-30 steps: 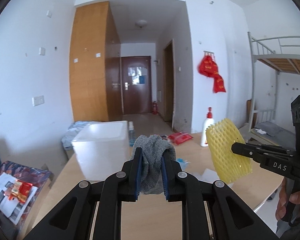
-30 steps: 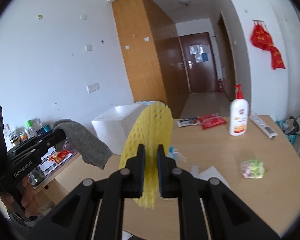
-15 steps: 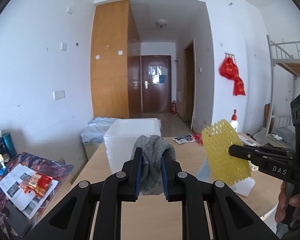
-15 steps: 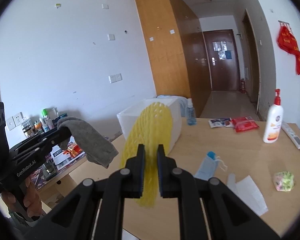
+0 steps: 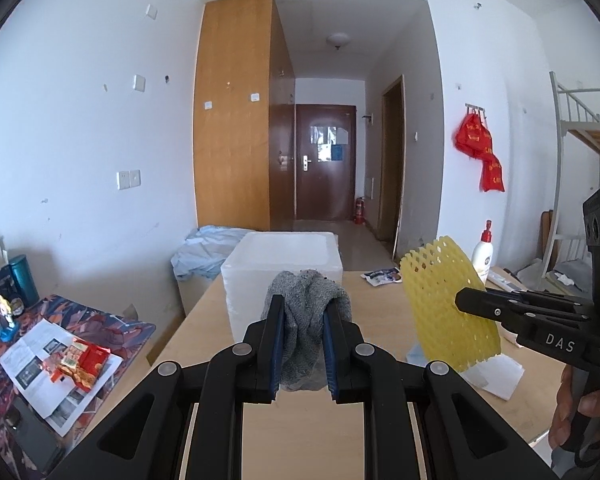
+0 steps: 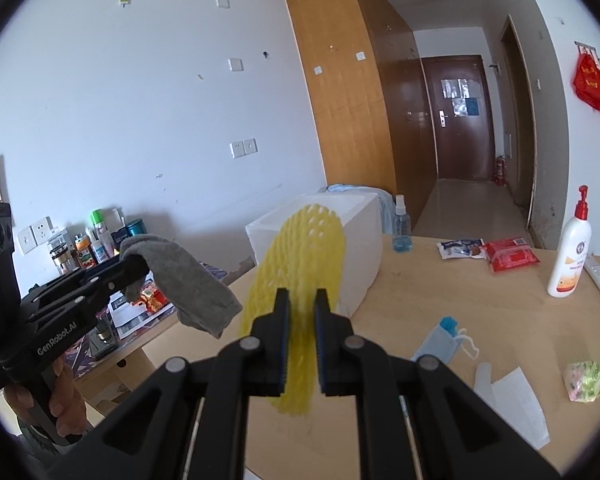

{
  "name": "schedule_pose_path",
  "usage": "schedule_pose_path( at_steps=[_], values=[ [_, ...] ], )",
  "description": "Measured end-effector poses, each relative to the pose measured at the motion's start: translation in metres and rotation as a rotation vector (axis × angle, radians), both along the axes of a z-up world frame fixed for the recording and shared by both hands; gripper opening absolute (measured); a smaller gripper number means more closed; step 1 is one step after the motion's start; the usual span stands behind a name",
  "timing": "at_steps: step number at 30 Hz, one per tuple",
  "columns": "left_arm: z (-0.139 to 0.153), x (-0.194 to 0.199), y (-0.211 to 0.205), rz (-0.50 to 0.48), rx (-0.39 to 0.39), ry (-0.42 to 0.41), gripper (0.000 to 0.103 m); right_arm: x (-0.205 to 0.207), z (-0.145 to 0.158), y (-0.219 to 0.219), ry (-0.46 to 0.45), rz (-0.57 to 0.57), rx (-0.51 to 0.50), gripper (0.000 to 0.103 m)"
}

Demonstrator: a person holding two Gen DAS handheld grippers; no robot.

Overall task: Organize soft objects
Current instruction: 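Carry grey sock and yellow foam net with both tools toward white foam box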

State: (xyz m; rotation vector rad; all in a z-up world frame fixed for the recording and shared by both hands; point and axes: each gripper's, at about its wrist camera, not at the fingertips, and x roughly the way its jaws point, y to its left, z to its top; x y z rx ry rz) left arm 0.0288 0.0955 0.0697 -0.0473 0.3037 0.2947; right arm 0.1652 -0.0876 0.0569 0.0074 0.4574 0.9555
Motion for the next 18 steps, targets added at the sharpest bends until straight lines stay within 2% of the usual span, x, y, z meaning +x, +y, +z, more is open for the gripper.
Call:
schedule_pose_path(
  at_steps=[10, 18],
  values=[
    [0.011, 0.025, 0.013, 0.021, 0.004, 0.006, 0.019, 0.019, 0.005, 0.021, 0.002, 0.004, -0.025, 0.014],
    [0.028, 0.058, 0.031, 0.028, 0.000, 0.022, 0.019, 0.045, 0.019, 0.040, 0.006, 0.018, -0.034, 0.014]
  ],
)
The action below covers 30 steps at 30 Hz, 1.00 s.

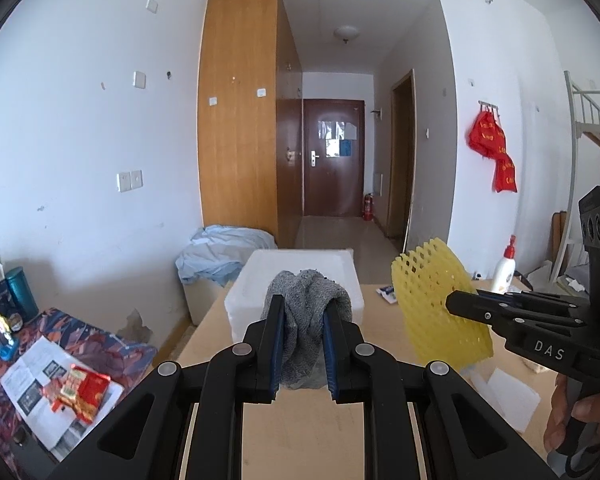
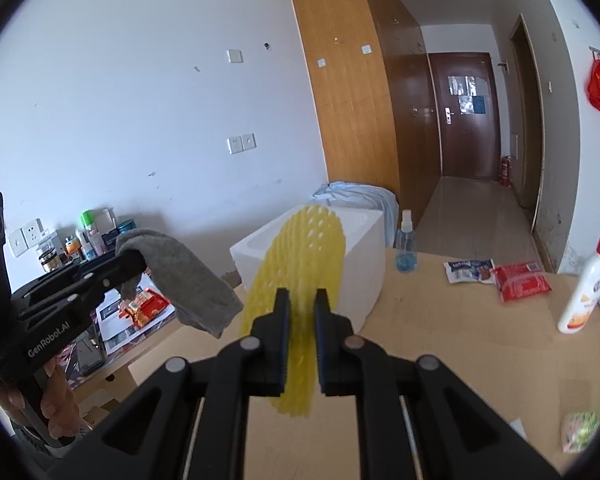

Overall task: Organize soft objects
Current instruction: 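Carry grey sock and yellow foam net with both tools toward white foam box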

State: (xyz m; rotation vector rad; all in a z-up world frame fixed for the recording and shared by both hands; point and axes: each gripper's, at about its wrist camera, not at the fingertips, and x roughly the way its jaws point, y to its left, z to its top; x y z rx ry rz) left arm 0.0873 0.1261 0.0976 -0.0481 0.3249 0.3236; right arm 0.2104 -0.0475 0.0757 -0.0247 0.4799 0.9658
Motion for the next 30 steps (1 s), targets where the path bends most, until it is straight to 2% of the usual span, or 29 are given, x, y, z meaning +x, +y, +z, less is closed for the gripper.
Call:
schedule_pose_path(
  at_steps=[15, 23, 30],
  values=[
    [0.030, 0.060, 0.030, 0.007, 0.010, -0.018, 0.019, 0.049, 0.037, 0.042, -0.046, 0.014, -0.004, 0.014],
    [0.040, 0.089, 0.041, 0.018, 0.018, -0.025, 0.019, 0.074, 0.045, 0.061, -0.049, 0.023, 0.017, 0.014],
    [0.032, 0.115, 0.058, 0.027, -0.012, -0.001, 0.019, 0.092, 0.038, 0.081, -0.032, 0.037, 0.008, 0.014]
  ],
)
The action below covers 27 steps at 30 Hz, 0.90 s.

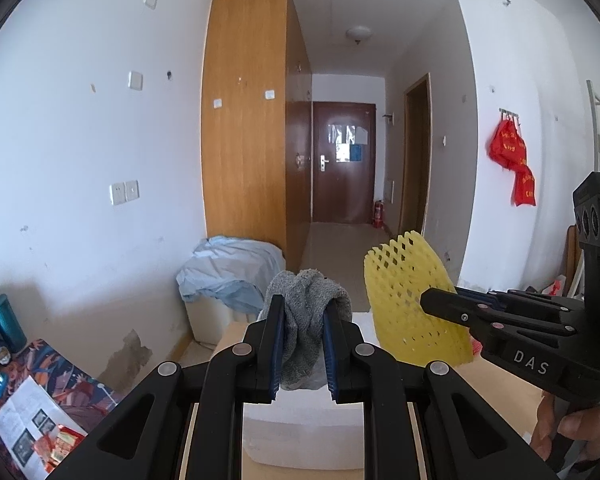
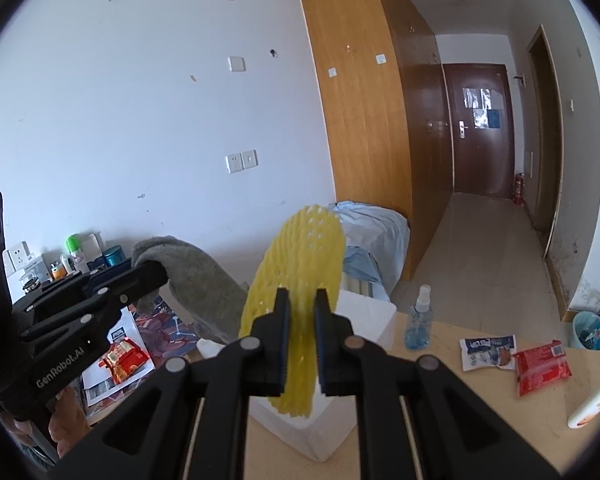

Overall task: Organize soft objects
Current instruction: 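Carry grey sock and yellow foam net with both tools toward white foam box, then open left tool over box dropping sock while right tool drops foam net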

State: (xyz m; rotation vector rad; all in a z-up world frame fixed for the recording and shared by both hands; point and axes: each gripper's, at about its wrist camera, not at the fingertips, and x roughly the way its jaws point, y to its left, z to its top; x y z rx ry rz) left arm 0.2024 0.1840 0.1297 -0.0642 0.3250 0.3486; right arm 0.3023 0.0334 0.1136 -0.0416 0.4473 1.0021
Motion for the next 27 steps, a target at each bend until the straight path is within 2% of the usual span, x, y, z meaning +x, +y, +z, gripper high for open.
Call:
schedule_pose_path(
  at_steps=[7, 21, 27],
  values=[
    [-0.010, 0.024, 0.013, 0.003, -0.010, 0.018, 0.019, 0.015, -0.010, 0.014, 0.019, 0.005, -0.032, 0.014],
    [-0.025, 0.039, 0.023, 0.016, -0.016, 0.061, 0.018, 0.024, -0.021, 0.031, 0.046, 0.010, -0.061, 0.014],
    [-0.032, 0.054, 0.031, -0.010, -0.044, 0.115, 0.019, 0.026, -0.019, 0.031, 0.047, 0.006, -0.063, 0.014]
  ],
)
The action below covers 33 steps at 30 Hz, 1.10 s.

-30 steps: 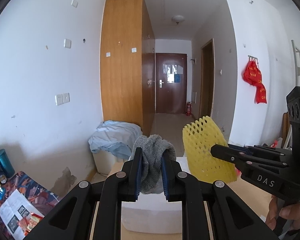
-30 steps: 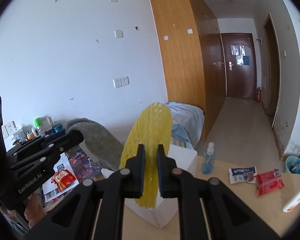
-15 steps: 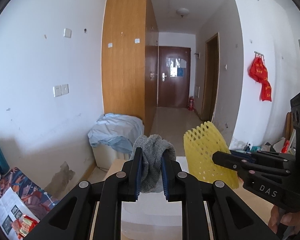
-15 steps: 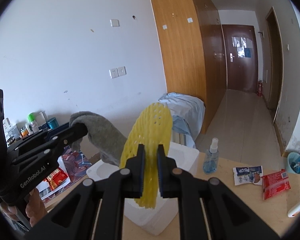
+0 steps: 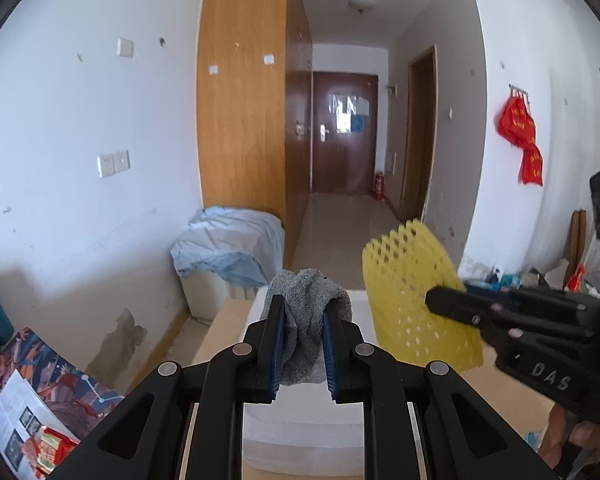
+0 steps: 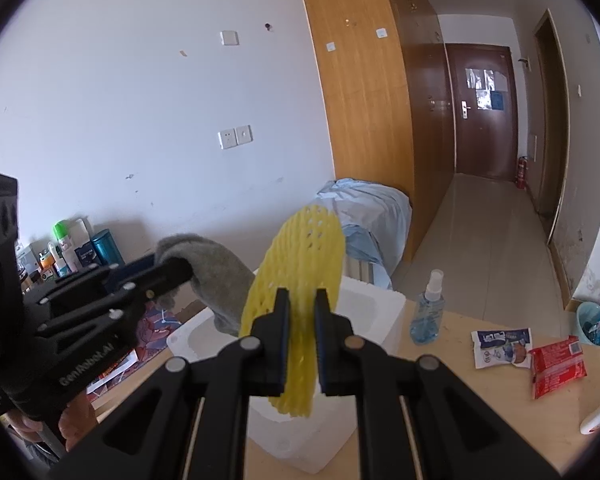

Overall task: Organize soft objects
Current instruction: 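Open left tool over box dropping sock while right tool drops foam net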

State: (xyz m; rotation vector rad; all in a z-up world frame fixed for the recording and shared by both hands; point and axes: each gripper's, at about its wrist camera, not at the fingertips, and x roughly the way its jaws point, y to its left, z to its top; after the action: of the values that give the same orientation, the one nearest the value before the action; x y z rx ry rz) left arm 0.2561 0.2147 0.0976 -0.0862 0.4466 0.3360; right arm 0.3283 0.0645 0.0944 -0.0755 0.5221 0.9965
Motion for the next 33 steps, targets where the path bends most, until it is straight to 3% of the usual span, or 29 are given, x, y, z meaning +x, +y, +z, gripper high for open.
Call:
schedule_pose_path(
  at_steps=[4, 7, 8, 9, 18, 20, 28, 33],
  values=[
    [-0.007, 0.003, 0.003, 0.004, -0.006, 0.025, 0.024, 0.001, 0.000, 0.000, 0.000, -0.003, 0.000, 0.014],
    [-0.008, 0.000, 0.004, 0.023, -0.002, 0.014, 0.054, 0.001, 0.000, 0.000, 0.000, -0.002, 0.001, 0.014],
    [-0.007, -0.002, 0.003, 0.027, 0.008, -0.001, 0.072, 0.001, 0.000, 0.000, 0.001, -0.002, 0.001, 0.014],
    [-0.006, -0.005, 0.002, 0.026, 0.013, -0.014, 0.084, 0.001, 0.000, 0.000, 0.000, -0.003, 0.001, 0.014],
    [-0.003, -0.024, 0.014, 0.083, -0.003, -0.110, 0.089, 0.001, -0.003, 0.005, 0.006, 0.008, -0.006, 0.014],
    [-0.002, -0.026, 0.015, 0.087, 0.001, -0.114, 0.093, 0.001, -0.005, 0.007, 0.011, 0.012, -0.008, 0.014],
    [0.000, -0.028, 0.017, 0.126, 0.017, -0.120, 0.093, 0.002, -0.016, 0.019, 0.028, 0.038, -0.021, 0.014],
    [-0.001, -0.031, 0.028, 0.144, -0.022, -0.131, 0.093, 0.005, -0.023, 0.025, 0.058, 0.054, -0.022, 0.015]
  ],
)
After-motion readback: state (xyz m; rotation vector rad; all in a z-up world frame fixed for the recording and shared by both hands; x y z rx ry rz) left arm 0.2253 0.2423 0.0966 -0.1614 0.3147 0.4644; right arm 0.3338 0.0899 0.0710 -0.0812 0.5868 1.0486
